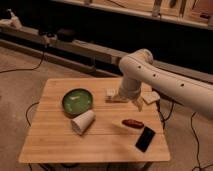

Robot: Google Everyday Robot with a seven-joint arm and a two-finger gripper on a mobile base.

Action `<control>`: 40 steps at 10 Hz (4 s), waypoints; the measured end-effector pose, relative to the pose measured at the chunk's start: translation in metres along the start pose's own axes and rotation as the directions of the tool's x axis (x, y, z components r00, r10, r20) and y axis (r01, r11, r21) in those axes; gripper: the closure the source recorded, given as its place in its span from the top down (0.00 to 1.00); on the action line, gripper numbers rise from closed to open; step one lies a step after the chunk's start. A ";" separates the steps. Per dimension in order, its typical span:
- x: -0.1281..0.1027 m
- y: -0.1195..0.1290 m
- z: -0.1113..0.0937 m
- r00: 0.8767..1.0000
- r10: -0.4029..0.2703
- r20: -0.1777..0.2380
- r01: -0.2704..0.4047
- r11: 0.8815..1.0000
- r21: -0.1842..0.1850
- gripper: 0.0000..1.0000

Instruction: Pick up the ceramic cup

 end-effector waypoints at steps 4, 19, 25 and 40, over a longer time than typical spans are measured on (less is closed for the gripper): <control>0.000 0.000 0.000 1.000 0.000 0.000 0.000 1.000 0.000 0.80; 0.000 0.000 0.000 1.000 0.000 0.000 0.000 1.000 0.000 0.80; 0.001 -0.001 0.000 1.000 0.001 0.000 -0.001 1.000 0.000 0.80; 0.033 -0.084 0.021 0.995 0.085 0.061 -0.092 0.989 0.117 0.80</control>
